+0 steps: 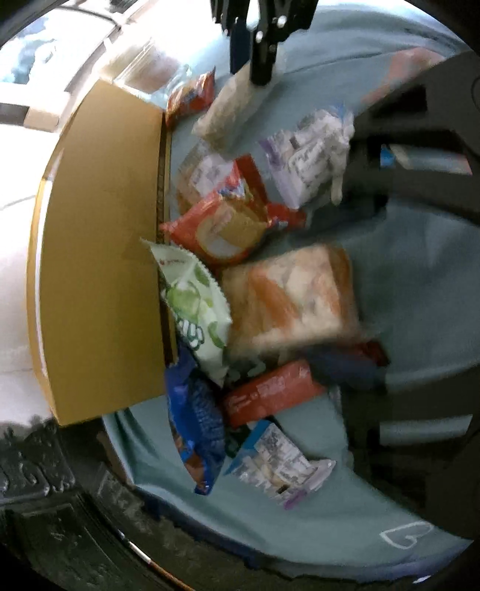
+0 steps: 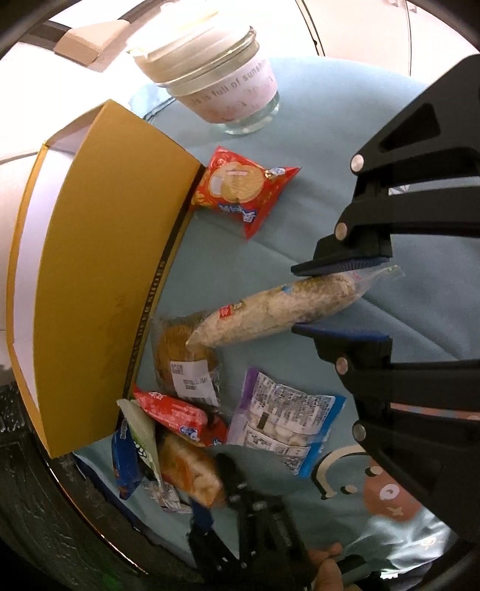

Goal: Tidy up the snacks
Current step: 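Grasp the long clear bread roll with the right tool while the left grasps the rice cake, then carry both packets into the yellow box and open both tools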

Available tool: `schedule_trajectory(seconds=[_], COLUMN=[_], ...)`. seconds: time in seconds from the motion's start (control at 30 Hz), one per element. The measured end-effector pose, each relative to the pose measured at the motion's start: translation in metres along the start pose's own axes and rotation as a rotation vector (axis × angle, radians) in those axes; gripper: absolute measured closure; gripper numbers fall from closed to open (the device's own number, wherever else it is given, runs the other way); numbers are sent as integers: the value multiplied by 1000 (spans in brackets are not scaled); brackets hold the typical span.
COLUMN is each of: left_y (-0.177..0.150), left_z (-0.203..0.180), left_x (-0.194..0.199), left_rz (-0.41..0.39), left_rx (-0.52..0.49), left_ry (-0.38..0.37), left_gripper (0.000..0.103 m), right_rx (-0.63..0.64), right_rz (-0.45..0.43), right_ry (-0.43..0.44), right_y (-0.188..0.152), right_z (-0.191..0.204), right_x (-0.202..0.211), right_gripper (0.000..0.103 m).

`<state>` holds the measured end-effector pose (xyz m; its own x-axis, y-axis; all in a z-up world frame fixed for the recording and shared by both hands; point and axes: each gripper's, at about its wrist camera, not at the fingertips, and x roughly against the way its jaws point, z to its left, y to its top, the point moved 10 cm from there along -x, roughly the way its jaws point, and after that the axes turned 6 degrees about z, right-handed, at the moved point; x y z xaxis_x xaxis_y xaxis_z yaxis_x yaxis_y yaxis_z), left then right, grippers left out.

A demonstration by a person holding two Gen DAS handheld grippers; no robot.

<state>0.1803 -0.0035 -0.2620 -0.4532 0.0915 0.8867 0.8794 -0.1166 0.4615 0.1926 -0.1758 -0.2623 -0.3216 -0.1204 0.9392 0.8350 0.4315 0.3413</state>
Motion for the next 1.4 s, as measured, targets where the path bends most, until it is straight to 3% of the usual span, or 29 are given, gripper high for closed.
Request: schedule_trajectory(seconds=[0.3, 0.47, 0.67, 0.7, 0.77, 0.83, 0.87, 0.9, 0.93, 0.97, 1.07, 1.17, 1.4], left_y=[-5, -8, -36, -37, -38, -38, -39, -39, -38, -38, -39, -33, 17], left_z=[8, 3, 2, 2, -2, -4, -4, -5, -5, -5, -5, 3, 2], left_x=[60, 72, 24, 19, 10, 5, 4, 4, 6, 9, 17, 34, 95], left_rz=[-112, -128, 13, 22, 47, 56, 58, 51, 39, 37, 20, -26, -193], left_rx=[65, 46, -18, -28, -28, -35, -38, -42, -52, -60, -71, -14, 46], left_ry=[-114, -136, -35, -24, -16, -4, -4, -18, -24, -50, -80, -106, -161], left_gripper=[56, 56, 55, 54, 33, 26, 26, 32, 53, 56, 56, 56, 57], right_rx=[-72, -123, -71, -45, -17, -12, -22, -38, -40, -38, -37, -85, -152], right_rz=[-114, -124, 30, 38, 54, 80, 90, 101, 96, 92, 55, 21, -114], right_ry=[118, 167, 137, 122, 100, 68, 60, 64, 59, 68, 108, 163, 245], right_y=[0, -6, -30, -31, -32, -33, -33, -33, -33, -33, -33, -32, -4], right_z=[-10, -12, 8, 12, 18, 20, 19, 19, 18, 19, 25, 23, 16], right_x=[42, 56, 18, 14, 6, -4, -8, -11, -11, -10, 1, 19, 81], right_gripper=[80, 80, 78, 74, 67, 59, 59, 70, 75, 75, 75, 75, 75])
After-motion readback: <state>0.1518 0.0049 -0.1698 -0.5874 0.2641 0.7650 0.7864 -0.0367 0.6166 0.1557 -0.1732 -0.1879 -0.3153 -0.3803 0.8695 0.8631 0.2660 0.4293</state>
